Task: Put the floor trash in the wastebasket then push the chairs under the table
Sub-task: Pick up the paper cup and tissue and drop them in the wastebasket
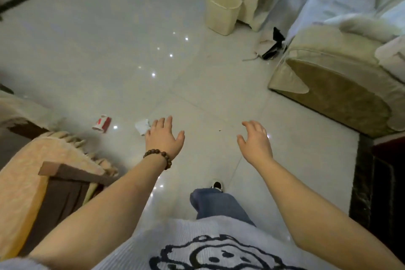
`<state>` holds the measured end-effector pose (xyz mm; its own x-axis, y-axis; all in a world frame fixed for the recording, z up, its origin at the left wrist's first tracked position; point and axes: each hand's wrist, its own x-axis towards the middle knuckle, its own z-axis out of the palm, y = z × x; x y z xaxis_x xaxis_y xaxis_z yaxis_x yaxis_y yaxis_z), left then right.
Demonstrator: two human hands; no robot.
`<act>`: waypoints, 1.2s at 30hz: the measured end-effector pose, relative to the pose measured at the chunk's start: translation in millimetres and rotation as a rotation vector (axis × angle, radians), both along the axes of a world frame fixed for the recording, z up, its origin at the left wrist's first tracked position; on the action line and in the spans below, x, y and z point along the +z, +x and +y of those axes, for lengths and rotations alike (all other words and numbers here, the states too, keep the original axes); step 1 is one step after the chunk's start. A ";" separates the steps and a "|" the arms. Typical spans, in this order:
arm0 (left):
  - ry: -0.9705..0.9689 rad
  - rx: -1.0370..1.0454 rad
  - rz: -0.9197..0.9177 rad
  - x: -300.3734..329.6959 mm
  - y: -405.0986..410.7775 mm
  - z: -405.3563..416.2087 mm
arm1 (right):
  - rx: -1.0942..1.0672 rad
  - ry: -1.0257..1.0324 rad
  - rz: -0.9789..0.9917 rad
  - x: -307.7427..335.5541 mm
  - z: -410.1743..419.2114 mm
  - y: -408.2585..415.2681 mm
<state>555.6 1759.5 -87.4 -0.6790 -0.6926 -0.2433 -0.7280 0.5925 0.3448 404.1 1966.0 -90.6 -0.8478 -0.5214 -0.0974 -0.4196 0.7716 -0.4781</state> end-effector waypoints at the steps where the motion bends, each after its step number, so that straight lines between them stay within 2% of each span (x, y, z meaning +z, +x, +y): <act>1: 0.009 0.039 0.006 3.2 -19.6 -8.0 | 0.032 0.007 0.007 2.1 -11.3 -26.3; 5: 0.019 0.171 0.021 11.5 -73.9 -42.7 | 0.150 0.023 -0.005 6.1 -71.5 -104.1; 12: 0.038 0.455 -0.028 -6.7 -102.8 -122.7 | 0.463 0.044 -0.030 -7.5 -209.7 -162.2; 21: 0.087 0.833 0.022 -49.8 -115.3 -284.0 | 0.820 0.077 0.000 -41.6 -454.0 -214.5; 28: 0.131 1.145 0.040 -45.3 -101.8 -410.8 | 1.112 0.165 -0.023 -39.0 -659.7 -205.9; 36: 0.209 1.517 0.037 -48.4 -75.0 -451.5 | 1.458 0.273 -0.069 -51.0 -787.6 -149.8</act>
